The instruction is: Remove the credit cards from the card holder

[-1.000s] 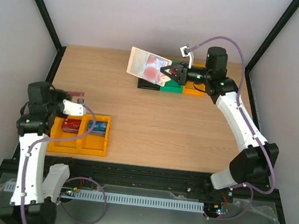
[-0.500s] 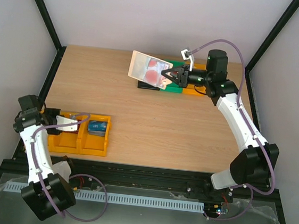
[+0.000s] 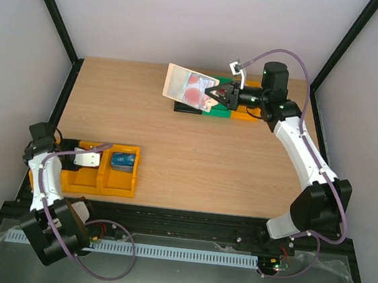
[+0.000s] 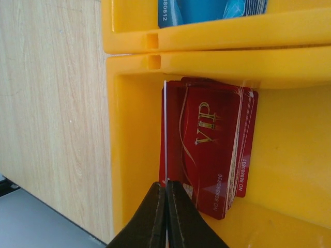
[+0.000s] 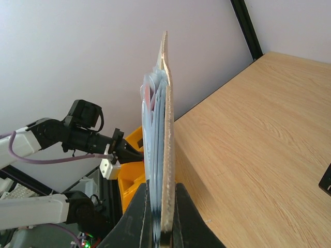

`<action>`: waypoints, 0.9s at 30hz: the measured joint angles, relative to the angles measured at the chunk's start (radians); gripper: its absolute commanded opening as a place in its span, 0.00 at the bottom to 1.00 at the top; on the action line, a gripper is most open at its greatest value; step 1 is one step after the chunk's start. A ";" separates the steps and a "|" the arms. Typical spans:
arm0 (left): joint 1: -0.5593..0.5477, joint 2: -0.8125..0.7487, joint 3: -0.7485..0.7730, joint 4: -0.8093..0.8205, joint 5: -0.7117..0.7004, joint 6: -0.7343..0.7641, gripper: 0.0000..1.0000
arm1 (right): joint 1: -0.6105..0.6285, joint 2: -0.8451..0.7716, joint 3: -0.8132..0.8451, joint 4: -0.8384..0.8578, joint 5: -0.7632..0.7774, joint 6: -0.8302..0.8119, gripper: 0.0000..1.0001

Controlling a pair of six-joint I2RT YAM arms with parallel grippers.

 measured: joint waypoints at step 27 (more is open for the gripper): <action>-0.011 0.046 -0.093 0.146 -0.010 0.010 0.08 | -0.019 0.037 0.015 -0.002 -0.047 0.000 0.02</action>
